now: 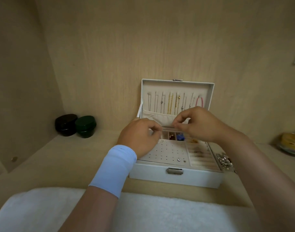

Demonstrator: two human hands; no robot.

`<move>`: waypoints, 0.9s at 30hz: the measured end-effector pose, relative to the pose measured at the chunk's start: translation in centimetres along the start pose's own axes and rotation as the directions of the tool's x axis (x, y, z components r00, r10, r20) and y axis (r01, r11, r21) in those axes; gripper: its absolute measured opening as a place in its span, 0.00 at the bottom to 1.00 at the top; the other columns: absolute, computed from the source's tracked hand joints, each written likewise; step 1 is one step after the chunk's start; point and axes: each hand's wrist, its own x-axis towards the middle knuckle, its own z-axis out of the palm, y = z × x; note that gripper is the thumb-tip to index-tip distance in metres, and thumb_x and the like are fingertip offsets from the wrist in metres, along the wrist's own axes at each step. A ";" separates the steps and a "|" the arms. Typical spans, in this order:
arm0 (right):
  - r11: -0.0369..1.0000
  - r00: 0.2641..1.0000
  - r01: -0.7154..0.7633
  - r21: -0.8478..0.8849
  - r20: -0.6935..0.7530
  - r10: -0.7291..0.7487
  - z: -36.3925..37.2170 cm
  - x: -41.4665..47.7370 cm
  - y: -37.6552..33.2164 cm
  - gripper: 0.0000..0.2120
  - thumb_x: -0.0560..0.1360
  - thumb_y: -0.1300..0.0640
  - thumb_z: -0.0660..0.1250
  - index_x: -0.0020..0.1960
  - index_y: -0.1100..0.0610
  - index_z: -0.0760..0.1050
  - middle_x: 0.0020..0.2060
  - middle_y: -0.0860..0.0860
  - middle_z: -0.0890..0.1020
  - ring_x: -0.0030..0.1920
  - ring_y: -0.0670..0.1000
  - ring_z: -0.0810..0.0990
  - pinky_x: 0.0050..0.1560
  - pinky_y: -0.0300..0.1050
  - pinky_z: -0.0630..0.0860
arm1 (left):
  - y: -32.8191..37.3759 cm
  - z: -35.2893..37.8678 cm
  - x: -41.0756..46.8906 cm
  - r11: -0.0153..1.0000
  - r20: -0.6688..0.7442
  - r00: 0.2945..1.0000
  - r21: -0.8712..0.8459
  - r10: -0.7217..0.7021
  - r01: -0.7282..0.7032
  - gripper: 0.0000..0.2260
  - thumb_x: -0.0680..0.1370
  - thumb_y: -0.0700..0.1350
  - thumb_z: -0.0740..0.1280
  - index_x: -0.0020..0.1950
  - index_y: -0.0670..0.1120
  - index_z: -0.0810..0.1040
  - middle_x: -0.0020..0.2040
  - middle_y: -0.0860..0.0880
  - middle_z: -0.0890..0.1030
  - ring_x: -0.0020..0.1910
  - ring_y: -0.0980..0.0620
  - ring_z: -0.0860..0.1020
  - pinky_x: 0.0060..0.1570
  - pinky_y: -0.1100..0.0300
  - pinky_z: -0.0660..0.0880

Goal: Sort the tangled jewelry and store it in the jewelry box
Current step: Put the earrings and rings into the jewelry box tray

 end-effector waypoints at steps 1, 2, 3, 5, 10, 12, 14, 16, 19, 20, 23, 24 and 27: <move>1.000 0.999 -0.023 -0.006 -0.027 0.022 -1.3 -0.5 0.7 0.03 0.76 0.54 0.72 0.45 0.51 0.85 0.42 0.42 0.85 0.37 0.31 0.79 0.42 0.32 0.70 | 0.8 0.3 0.2 1.000 0.003 1.000 -0.012 0.015 -0.015 0.06 0.78 0.50 0.67 0.51 0.58 0.83 0.48 0.63 0.80 0.52 0.61 0.72 0.52 0.63 0.71; 0.999 0.998 -0.050 -0.011 -0.047 0.049 -2.5 -0.9 1.6 0.03 0.76 0.54 0.72 0.45 0.51 0.85 0.42 0.43 0.85 0.35 0.31 0.78 0.40 0.31 0.70 | 1.6 0.6 0.4 0.999 0.013 0.999 -0.018 0.031 -0.030 0.06 0.78 0.50 0.67 0.52 0.58 0.83 0.48 0.63 0.80 0.52 0.61 0.72 0.53 0.63 0.71; 0.996 0.995 -0.084 -0.010 -0.063 0.083 -3.7 -1.6 2.7 0.04 0.77 0.54 0.72 0.45 0.52 0.85 0.42 0.44 0.84 0.32 0.32 0.77 0.37 0.29 0.69 | 2.8 1.1 0.7 0.998 0.027 0.998 -0.021 0.052 -0.052 0.07 0.78 0.50 0.67 0.52 0.58 0.83 0.48 0.63 0.80 0.52 0.61 0.72 0.53 0.63 0.71; 0.987 0.985 -0.158 -0.019 -0.075 0.156 -5.9 -3.1 5.1 0.04 0.77 0.54 0.72 0.45 0.53 0.84 0.43 0.46 0.84 0.25 0.36 0.76 0.29 0.29 0.69 | 5.4 2.5 1.6 0.995 0.067 0.993 -0.032 0.097 -0.095 0.07 0.78 0.50 0.67 0.53 0.58 0.83 0.47 0.63 0.81 0.48 0.63 0.73 0.53 0.63 0.72; 0.945 0.951 -0.301 -0.128 0.036 0.308 -9.0 -6.5 11.1 0.05 0.75 0.59 0.73 0.46 0.49 0.84 0.45 0.50 0.85 0.21 0.40 0.75 0.28 0.36 0.73 | 11.8 7.3 4.1 0.983 0.246 0.953 -0.001 0.176 -0.181 0.07 0.77 0.50 0.66 0.52 0.57 0.82 0.48 0.59 0.82 0.41 0.58 0.77 0.52 0.57 0.77; 0.933 0.935 -0.325 -0.152 0.098 0.342 -9.1 -7.4 13.0 0.10 0.74 0.61 0.73 0.46 0.46 0.83 0.46 0.51 0.85 0.21 0.41 0.75 0.29 0.37 0.75 | 13.6 9.2 5.0 0.974 0.314 0.929 0.043 0.197 -0.221 0.07 0.77 0.48 0.66 0.52 0.56 0.82 0.49 0.57 0.83 0.45 0.53 0.79 0.53 0.56 0.77; 0.933 0.921 -0.328 -0.144 0.171 0.350 -9.3 -8.1 14.4 0.12 0.73 0.64 0.72 0.46 0.47 0.83 0.45 0.54 0.85 0.22 0.42 0.75 0.31 0.38 0.76 | 15.2 11.0 5.8 0.971 0.386 0.903 0.066 0.188 -0.230 0.07 0.78 0.48 0.66 0.53 0.55 0.83 0.51 0.55 0.83 0.49 0.51 0.80 0.55 0.57 0.76; 0.936 0.907 -0.329 -0.123 0.233 0.350 -9.2 -8.3 15.2 0.13 0.74 0.67 0.70 0.48 0.49 0.83 0.44 0.55 0.86 0.24 0.39 0.74 0.31 0.36 0.75 | 15.9 12.5 6.5 0.967 0.460 0.874 0.106 0.160 -0.233 0.07 0.77 0.48 0.67 0.52 0.53 0.83 0.52 0.53 0.83 0.52 0.50 0.80 0.56 0.55 0.77; 0.928 0.899 -0.337 -0.160 0.237 0.367 -8.9 -8.4 16.1 0.11 0.73 0.64 0.71 0.48 0.48 0.84 0.37 0.46 0.85 0.29 0.38 0.76 0.32 0.29 0.72 | 16.7 14.6 7.0 0.955 0.527 0.840 0.161 0.131 -0.250 0.08 0.77 0.46 0.67 0.52 0.53 0.84 0.51 0.53 0.84 0.52 0.50 0.81 0.56 0.55 0.77; 0.929 0.898 -0.329 -0.170 0.248 0.364 -8.6 -8.4 16.3 0.09 0.72 0.61 0.74 0.47 0.47 0.85 0.35 0.42 0.83 0.31 0.37 0.76 0.33 0.28 0.70 | 16.7 15.2 7.1 0.957 0.543 0.832 0.163 0.114 -0.238 0.07 0.76 0.46 0.68 0.52 0.53 0.84 0.51 0.53 0.84 0.51 0.50 0.81 0.56 0.56 0.77; 0.936 0.897 -0.307 -0.170 0.276 0.344 -7.4 -8.3 17.0 0.08 0.69 0.58 0.78 0.46 0.49 0.86 0.34 0.40 0.81 0.34 0.36 0.76 0.34 0.26 0.68 | 16.8 16.6 7.3 0.959 0.577 0.814 0.185 0.070 -0.213 0.05 0.75 0.46 0.70 0.48 0.54 0.83 0.50 0.53 0.84 0.51 0.51 0.81 0.56 0.55 0.77; 0.938 0.900 -0.306 -0.164 0.270 0.341 -7.2 -8.2 17.2 0.07 0.69 0.57 0.79 0.47 0.50 0.86 0.34 0.41 0.82 0.34 0.36 0.76 0.34 0.25 0.67 | 16.7 16.8 7.3 0.963 0.578 0.814 0.180 0.062 -0.202 0.04 0.74 0.46 0.70 0.47 0.55 0.82 0.50 0.54 0.84 0.51 0.51 0.81 0.56 0.55 0.78; 0.943 0.905 -0.319 -0.095 0.265 0.333 -7.4 -8.3 17.9 0.07 0.70 0.59 0.78 0.47 0.53 0.87 0.37 0.45 0.85 0.33 0.35 0.76 0.39 0.29 0.69 | 16.7 17.1 7.3 0.979 0.557 0.829 0.131 0.056 -0.154 0.05 0.75 0.44 0.69 0.44 0.55 0.80 0.49 0.54 0.83 0.50 0.52 0.81 0.56 0.56 0.77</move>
